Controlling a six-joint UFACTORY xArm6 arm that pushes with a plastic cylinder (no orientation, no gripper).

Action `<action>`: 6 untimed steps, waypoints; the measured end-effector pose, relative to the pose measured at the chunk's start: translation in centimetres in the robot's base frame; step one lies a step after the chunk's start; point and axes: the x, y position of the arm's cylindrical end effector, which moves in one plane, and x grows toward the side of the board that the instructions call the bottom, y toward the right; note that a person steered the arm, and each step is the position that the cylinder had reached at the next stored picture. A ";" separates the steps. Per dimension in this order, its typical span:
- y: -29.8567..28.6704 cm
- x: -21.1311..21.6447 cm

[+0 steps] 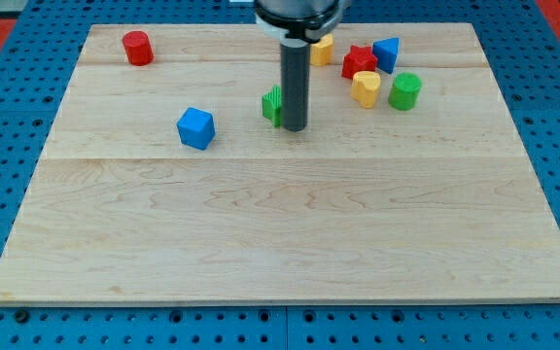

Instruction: Push green star towards top of the board

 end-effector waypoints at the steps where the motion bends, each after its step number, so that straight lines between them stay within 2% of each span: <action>1: 2.1 1.8; 2: -1.9 1.6; 4: -3.1 -6.1; 6: -4.5 -8.3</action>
